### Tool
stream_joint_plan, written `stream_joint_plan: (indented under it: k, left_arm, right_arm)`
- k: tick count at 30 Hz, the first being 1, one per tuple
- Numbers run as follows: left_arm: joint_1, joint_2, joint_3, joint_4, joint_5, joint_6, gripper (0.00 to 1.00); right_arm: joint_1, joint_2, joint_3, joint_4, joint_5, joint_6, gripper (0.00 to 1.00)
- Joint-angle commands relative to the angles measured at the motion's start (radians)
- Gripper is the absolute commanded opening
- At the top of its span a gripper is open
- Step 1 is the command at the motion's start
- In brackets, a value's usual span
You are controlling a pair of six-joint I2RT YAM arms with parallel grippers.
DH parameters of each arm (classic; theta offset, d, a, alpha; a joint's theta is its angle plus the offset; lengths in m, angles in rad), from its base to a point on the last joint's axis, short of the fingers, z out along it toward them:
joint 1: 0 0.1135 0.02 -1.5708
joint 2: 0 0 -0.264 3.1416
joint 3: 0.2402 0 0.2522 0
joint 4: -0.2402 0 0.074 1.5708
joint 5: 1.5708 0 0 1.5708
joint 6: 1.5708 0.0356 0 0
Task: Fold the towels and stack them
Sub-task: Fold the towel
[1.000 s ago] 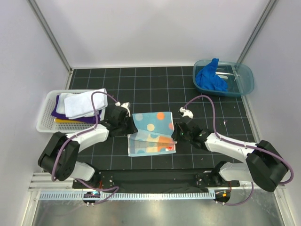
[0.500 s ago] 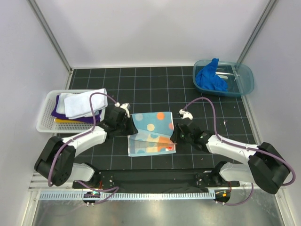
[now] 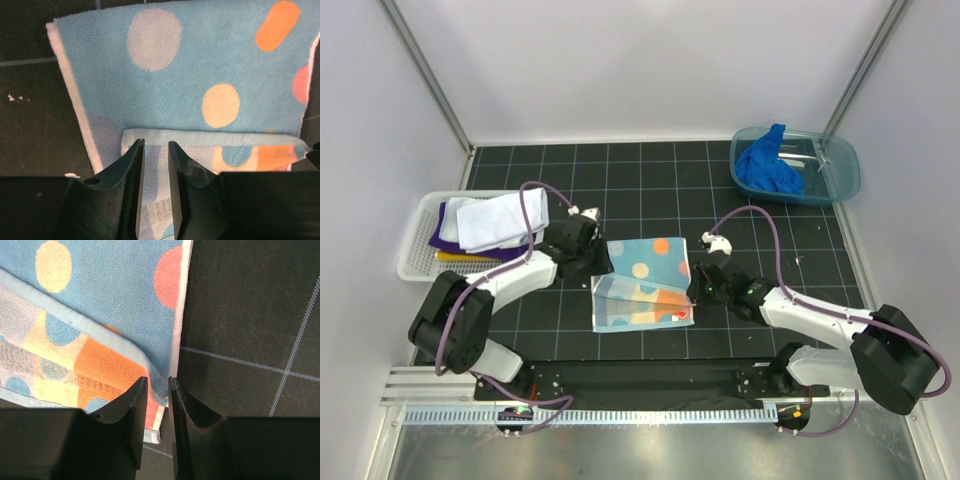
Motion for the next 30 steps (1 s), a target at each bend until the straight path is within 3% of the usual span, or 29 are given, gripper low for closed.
stream_joint_plan:
  k: [1,7,13,30]
  left_arm:
    - [-0.003,0.010,0.026,-0.052,-0.048,0.013,0.31]
    - [-0.004,0.024,0.026,-0.066,-0.079,0.017,0.41]
    - [-0.004,0.064,0.041,-0.057,-0.067,0.023,0.44]
    - [-0.003,0.046,0.051,-0.044,-0.018,0.036,0.26]
  right_arm:
    - [0.006,0.005,0.010,0.050,-0.004,-0.022,0.30]
    - [0.007,-0.007,-0.011,0.064,-0.007,-0.014,0.17]
    - [0.007,-0.009,-0.011,0.064,-0.009,-0.016,0.15]
    - [0.007,0.001,-0.011,0.073,-0.018,-0.013,0.15]
